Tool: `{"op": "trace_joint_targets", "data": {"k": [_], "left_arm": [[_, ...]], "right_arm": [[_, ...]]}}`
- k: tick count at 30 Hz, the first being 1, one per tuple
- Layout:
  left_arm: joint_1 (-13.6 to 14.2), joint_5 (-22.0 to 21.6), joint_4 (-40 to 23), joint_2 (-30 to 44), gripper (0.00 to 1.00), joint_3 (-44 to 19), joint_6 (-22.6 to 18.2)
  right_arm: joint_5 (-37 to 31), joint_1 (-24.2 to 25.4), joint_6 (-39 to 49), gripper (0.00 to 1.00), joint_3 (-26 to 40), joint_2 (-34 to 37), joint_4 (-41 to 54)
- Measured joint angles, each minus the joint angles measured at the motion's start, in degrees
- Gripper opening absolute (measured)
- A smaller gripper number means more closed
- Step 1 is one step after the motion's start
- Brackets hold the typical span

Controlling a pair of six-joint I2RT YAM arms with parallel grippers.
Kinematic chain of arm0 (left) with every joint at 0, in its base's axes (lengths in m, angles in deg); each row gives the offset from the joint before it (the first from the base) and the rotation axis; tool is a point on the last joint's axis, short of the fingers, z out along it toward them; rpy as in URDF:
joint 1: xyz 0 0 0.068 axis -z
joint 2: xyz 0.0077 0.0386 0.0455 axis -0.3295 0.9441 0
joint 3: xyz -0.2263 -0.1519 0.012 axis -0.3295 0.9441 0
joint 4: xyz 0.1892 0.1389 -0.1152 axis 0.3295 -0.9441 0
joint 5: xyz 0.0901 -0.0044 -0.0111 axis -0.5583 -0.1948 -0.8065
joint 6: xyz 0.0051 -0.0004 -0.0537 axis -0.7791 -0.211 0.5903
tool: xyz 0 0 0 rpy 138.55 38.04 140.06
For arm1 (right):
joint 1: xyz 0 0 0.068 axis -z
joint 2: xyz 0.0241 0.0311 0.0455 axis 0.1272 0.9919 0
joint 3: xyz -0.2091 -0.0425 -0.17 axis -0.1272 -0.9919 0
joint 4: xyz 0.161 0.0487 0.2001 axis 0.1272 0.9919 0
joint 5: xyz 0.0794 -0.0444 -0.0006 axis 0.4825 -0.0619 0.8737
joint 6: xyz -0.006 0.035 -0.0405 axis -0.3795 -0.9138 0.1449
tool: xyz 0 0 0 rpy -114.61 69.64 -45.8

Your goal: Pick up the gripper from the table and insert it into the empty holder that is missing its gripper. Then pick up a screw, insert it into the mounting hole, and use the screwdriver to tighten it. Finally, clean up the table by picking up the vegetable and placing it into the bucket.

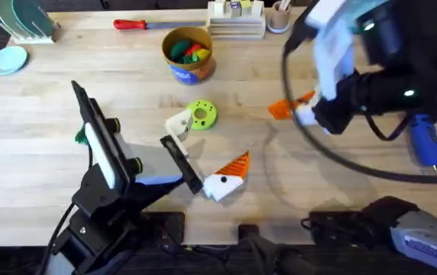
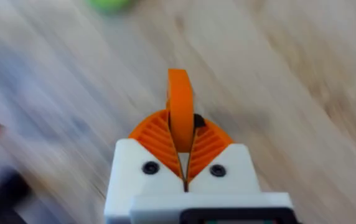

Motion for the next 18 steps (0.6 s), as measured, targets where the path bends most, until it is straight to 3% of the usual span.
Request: {"op": "trace_joint_targets", "data": {"k": [4,7,13,18], "left_arm": [[-0.01,0.02,0.00,0.00,0.993,0.00,0.00],[-0.01,0.02,0.00,0.00,0.992,0.00,0.00],[-0.01,0.04,0.00,0.00,0.992,0.00,0.00],[0.00,0.15,0.00,0.00,0.993,0.00,0.01]], "right_arm": [[16.75,3.10,-9.55,0.008,-0.44,-2.05,-13.19],[25.29,3.75,-18.64,0.008,-2.46,-0.52,-19.83],[34.77,3.92,-40.25,0.008,-4.73,8.29,-20.54],[45.53,3.95,-47.53,0.008,-4.81,13.17,-21.87]]}}
